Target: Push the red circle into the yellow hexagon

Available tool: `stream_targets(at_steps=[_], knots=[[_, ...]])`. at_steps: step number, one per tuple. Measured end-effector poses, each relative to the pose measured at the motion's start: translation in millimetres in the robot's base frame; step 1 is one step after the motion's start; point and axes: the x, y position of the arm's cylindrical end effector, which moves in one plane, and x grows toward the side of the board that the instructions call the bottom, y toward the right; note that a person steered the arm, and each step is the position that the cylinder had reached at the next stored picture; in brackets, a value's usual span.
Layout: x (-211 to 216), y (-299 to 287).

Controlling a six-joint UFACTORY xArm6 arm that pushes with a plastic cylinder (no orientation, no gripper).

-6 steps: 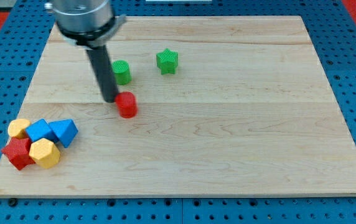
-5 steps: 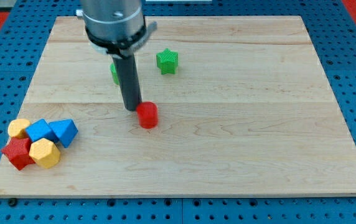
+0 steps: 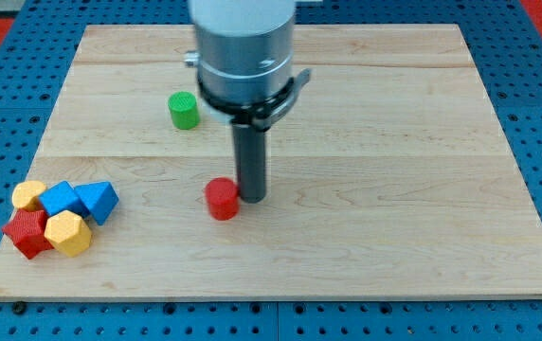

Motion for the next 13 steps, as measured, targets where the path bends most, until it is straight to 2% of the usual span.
stream_targets(at_steps=[1,2,3,5,7,10,13], knots=[[7.1,-8.0],[-11.0,18.8],[-18.9,-4.6],[12.6,-57.6],[22.0,4.5],[34.7,-93.4],[34.7,-121.2]])
